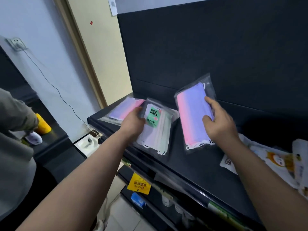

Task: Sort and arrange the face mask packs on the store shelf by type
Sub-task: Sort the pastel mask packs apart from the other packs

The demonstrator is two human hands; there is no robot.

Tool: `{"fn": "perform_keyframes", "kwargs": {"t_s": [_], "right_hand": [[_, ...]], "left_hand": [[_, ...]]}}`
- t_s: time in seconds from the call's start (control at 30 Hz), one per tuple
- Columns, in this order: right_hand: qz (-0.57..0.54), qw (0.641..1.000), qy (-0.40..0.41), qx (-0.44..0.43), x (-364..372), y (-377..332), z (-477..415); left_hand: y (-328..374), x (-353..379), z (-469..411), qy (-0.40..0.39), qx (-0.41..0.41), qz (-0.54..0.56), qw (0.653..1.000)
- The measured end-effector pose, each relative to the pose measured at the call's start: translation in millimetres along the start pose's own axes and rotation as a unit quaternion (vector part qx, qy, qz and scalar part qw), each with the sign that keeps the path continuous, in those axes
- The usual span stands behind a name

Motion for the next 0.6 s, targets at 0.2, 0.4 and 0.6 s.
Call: {"fn": "perform_keyframes", "kwargs": {"t_s": [0.2,0.4,0.6], "right_hand": [[-0.004,1.0,0.01,0.004,13,-5,-22],[-0.036,0.998,0.04,0.026,57,-6,-37],[-0.068,0.994,0.039,0.071,146,-11,-66]], "left_hand": [[-11,19,-67,-0.001,0.063,-0.148,0.987],[-29,23,-104,0.038,0.198,-0.372,0.906],[-69,-26,-141,0.084,0.218,-0.435,0.87]]}}
Point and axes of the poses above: each hand's wrist, its own z-axis away from the middle knuckle, its own x-axis out of the palm, y = z × x, the point moved 4 cm from there along -z, towards the middle knuckle, and after that the axes turned 15 degrees about -z, right-handed, at the moved point
